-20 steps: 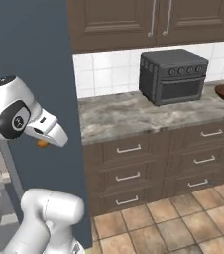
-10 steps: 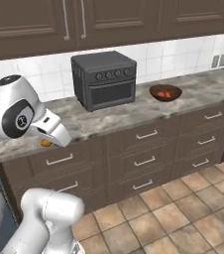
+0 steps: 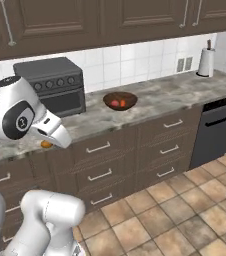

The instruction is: Take the peach, carrot, and mushroom from the freezer and place them in the bowl on the counter.

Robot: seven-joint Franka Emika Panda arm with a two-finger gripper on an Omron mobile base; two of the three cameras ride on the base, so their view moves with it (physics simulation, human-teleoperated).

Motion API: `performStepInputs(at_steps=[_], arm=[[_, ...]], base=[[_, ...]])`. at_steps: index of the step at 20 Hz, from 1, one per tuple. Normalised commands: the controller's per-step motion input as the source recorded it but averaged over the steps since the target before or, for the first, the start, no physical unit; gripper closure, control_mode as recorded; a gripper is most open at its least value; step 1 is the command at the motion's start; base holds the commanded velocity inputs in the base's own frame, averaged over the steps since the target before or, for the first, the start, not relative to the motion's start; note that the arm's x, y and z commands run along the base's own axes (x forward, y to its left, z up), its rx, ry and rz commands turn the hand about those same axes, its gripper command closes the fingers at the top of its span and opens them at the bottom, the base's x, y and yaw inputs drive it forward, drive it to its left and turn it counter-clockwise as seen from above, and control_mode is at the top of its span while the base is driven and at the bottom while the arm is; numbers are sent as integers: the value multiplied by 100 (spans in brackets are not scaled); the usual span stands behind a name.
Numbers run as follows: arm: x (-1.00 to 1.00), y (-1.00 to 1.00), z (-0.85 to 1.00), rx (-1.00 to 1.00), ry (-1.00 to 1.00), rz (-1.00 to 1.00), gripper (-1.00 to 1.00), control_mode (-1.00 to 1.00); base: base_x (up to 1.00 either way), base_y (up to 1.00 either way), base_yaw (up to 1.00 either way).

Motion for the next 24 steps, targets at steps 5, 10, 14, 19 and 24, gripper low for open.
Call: performStepInputs(at_steps=[5, 10, 14, 19, 24], arm=[[0, 0, 0, 0, 0, 0, 100, 100], [0, 0, 0, 0, 0, 0, 100, 100], [0, 0, 0, 0, 0, 0, 100, 100], [0, 0, 0, 0, 0, 0, 100, 100], [0, 0, 0, 0, 0, 0, 100, 100]], base=[[100, -82, -12], [100, -45, 2], [100, -23, 31], [100, -6, 42], [100, -1, 47]])
